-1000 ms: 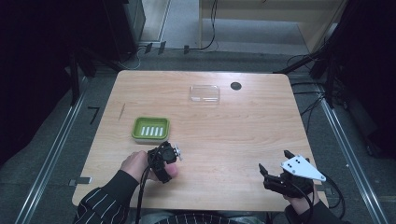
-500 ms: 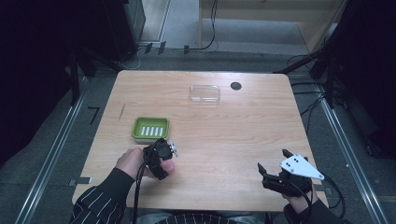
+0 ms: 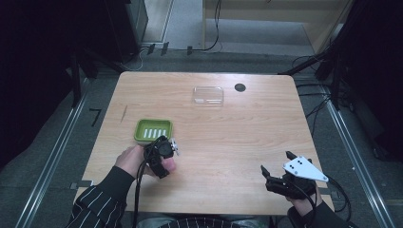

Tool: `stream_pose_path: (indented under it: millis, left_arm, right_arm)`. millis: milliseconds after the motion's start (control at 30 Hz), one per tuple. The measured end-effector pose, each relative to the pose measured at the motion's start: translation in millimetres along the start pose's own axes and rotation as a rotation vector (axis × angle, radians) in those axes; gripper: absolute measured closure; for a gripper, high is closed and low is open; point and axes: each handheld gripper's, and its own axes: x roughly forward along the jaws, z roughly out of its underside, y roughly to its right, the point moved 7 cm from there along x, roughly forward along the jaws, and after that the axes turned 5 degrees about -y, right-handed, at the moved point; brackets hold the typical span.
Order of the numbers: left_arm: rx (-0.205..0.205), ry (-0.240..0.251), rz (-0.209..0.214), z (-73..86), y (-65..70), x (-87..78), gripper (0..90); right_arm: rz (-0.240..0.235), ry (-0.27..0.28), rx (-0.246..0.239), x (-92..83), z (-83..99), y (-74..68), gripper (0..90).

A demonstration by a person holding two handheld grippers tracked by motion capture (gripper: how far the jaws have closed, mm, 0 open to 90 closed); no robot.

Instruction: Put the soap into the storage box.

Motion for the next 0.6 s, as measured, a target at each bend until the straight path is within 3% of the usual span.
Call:
stream_pose_path:
  millis: [600]
  left_arm:
    - [0.001, 0.019, -0.017, 0.4, -20.1, -13.8, 38.4]
  right_arm:
    - [-0.005, 0.0, -0.002, 0.7, -0.7, -1.1, 13.8]
